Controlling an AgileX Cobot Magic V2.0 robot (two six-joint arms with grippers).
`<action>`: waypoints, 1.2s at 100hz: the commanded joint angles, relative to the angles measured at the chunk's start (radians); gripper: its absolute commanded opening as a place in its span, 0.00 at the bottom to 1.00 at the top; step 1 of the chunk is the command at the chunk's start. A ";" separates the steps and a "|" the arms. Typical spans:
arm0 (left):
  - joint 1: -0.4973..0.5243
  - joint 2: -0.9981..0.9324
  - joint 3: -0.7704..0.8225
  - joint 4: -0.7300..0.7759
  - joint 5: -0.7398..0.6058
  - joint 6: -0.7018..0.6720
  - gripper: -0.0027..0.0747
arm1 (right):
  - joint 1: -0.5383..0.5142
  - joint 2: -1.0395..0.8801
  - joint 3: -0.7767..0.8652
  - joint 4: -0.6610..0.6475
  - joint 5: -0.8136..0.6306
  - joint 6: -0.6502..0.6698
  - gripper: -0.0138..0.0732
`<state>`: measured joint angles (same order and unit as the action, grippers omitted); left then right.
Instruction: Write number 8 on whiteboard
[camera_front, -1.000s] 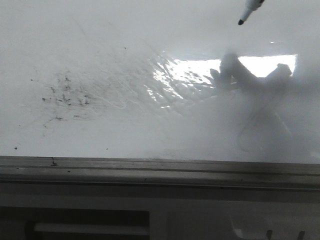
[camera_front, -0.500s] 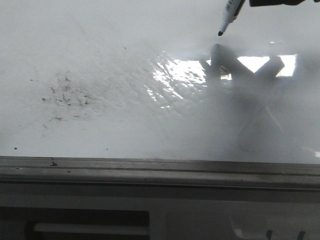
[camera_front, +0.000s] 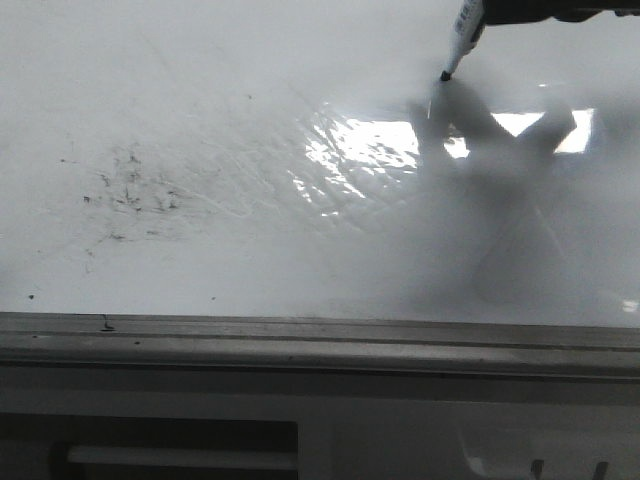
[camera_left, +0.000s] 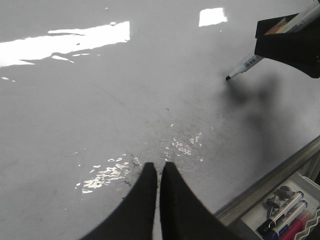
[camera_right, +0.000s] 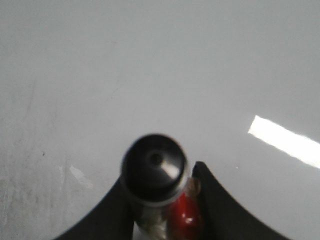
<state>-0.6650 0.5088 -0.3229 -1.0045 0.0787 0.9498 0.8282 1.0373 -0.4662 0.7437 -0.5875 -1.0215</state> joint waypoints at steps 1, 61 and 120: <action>0.005 0.003 -0.027 -0.007 -0.036 -0.008 0.01 | -0.010 0.022 -0.027 -0.005 -0.003 -0.001 0.08; 0.005 0.003 -0.027 -0.007 -0.034 -0.008 0.01 | -0.019 -0.053 -0.023 0.347 0.086 -0.296 0.08; 0.005 0.003 -0.027 -0.007 -0.034 -0.008 0.01 | -0.017 0.017 -0.067 0.402 0.206 -0.361 0.08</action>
<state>-0.6650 0.5088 -0.3229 -1.0045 0.0825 0.9498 0.8245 1.0362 -0.4983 1.1906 -0.2829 -1.3520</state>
